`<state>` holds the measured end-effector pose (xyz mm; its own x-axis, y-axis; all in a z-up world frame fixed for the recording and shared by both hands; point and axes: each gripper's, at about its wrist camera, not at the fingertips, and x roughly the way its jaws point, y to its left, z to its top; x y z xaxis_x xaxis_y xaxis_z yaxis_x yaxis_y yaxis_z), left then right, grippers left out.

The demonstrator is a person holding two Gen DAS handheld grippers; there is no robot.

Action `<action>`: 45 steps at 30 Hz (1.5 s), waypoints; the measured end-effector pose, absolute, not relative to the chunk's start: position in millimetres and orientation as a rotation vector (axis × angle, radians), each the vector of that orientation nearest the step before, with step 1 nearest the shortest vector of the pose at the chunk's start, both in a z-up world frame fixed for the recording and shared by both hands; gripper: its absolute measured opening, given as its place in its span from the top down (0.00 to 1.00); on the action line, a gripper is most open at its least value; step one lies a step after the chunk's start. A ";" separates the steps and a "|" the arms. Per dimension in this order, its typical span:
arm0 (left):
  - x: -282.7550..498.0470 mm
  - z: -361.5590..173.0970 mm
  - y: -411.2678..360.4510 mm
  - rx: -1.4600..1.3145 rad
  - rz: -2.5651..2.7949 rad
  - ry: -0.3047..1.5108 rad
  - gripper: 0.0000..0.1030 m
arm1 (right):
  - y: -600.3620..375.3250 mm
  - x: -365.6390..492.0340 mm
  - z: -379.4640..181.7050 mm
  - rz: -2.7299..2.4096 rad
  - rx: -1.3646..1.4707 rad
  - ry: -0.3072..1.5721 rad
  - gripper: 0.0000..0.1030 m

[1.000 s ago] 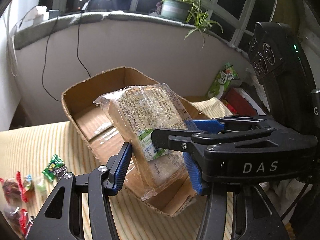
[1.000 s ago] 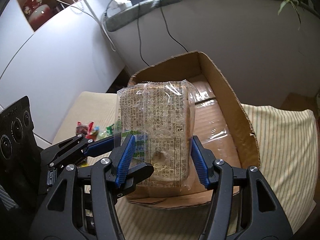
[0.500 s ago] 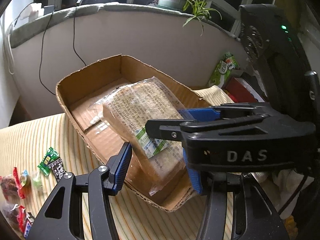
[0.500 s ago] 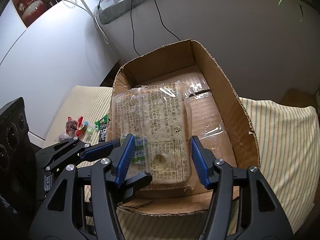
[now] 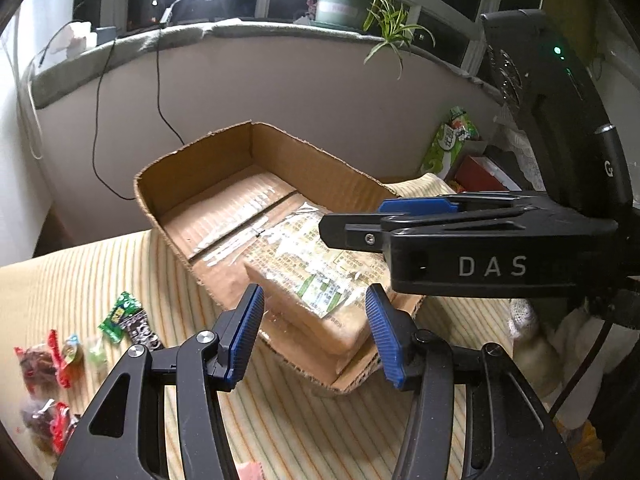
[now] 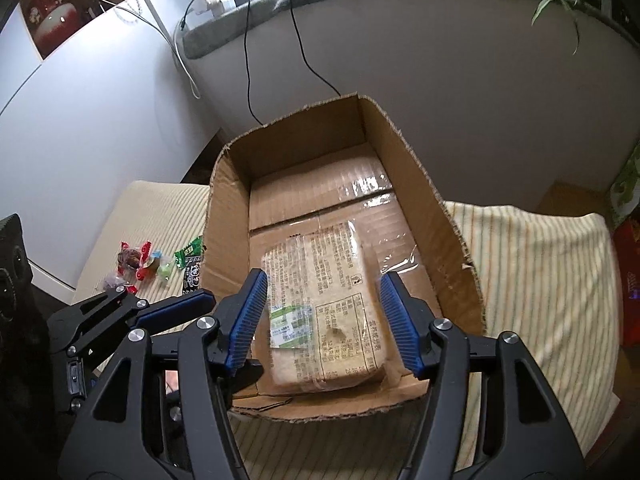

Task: Organize snacks
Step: 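Carry the bread loaf into the cardboard box and open the right gripper, then grasp the green candy with the left gripper while the right grasps the chocolate bar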

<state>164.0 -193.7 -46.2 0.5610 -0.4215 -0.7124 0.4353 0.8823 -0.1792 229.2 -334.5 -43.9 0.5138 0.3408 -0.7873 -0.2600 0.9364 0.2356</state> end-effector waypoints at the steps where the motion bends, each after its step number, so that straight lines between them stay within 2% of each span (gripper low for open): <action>1: 161.0 -44.6 -191.4 0.020 -0.504 0.829 0.50 | -334.1 226.7 -42.0 0.360 0.090 0.960 0.36; 11: 132.7 -21.1 -141.6 -0.016 -0.449 0.764 0.50 | -322.0 186.0 -25.2 0.346 0.039 0.856 0.35; 13: 123.6 -17.7 -126.2 -0.027 -0.427 0.750 0.50 | -317.4 175.5 -21.4 0.362 0.031 0.827 0.30; 15: 114.1 -14.1 -107.2 -0.042 -0.403 0.734 0.50 | -310.7 160.7 -16.8 0.383 0.015 0.780 0.18; 17: 103.7 -11.1 -89.3 -0.050 -0.377 0.719 0.50 | -303.7 147.9 -13.4 0.395 -0.009 0.746 0.15; 26: 59.0 -21.3 -24.7 -0.100 -0.271 0.719 0.50 | -262.7 112.1 -21.7 0.533 -0.077 0.778 0.14; 37: 2.4 -82.0 19.4 -0.142 -0.198 0.873 0.50 | -203.4 79.8 -57.4 0.691 -0.237 0.844 0.15; 41: -12.1 -102.5 13.2 -0.106 -0.217 0.928 0.58 | -175.0 69.5 -73.0 0.762 -0.323 0.868 0.22; 45: -14.7 -115.4 8.4 -0.050 -0.221 0.953 0.63 | -150.3 66.6 -85.4 0.820 -0.407 0.900 0.23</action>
<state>-14.7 8.4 -115.4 0.5587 -0.2095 -0.8025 0.1659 0.9762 -0.1394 66.6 -150.3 -85.4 0.3555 0.4529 -0.8176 -0.7718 0.6357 0.0165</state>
